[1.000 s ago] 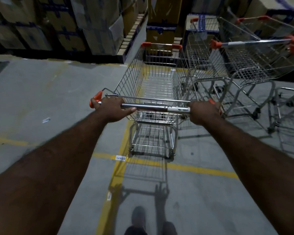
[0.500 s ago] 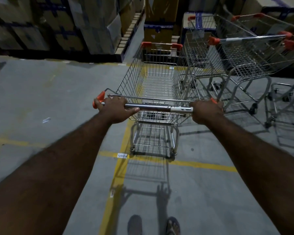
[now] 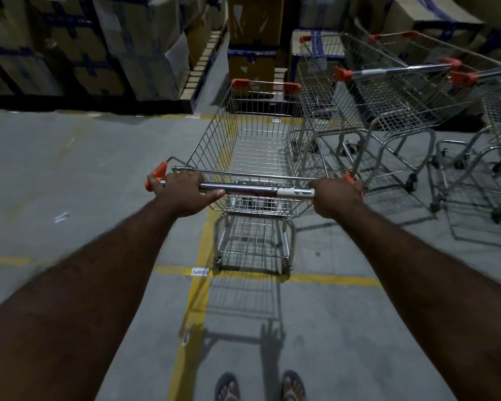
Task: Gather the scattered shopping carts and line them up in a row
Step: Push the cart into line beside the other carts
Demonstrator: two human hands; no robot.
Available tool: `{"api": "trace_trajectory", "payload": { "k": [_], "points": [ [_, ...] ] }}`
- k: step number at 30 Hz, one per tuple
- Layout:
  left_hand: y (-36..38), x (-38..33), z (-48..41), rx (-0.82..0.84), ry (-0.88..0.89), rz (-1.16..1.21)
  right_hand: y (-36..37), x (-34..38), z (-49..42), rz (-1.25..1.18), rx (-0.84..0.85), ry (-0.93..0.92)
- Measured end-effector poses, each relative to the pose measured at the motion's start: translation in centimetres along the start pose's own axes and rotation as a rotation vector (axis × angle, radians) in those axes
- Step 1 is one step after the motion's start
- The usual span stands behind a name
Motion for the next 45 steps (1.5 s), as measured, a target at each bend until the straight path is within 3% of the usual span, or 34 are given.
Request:
{"api": "trace_trajectory", "payload": {
  "k": [23,45],
  "points": [
    [0.3,0.0,0.7,-0.030,-0.001,0.019,-0.1,0.3,0.8,0.036,0.014,0.071],
    [0.2,-0.6,1.1,-0.010,-0.016,0.019,-0.6,-0.3,0.6,0.057,0.028,-0.001]
  ]
}}
Point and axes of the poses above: each hand's wrist, its own z-axis away from the middle knuckle, its own y-axis out of the palm, x = y × z, the point moved 4 cm from there along -z, towards the middle knuckle, and after that the axes turned 4 degrees about z, right-handed, at the moved point
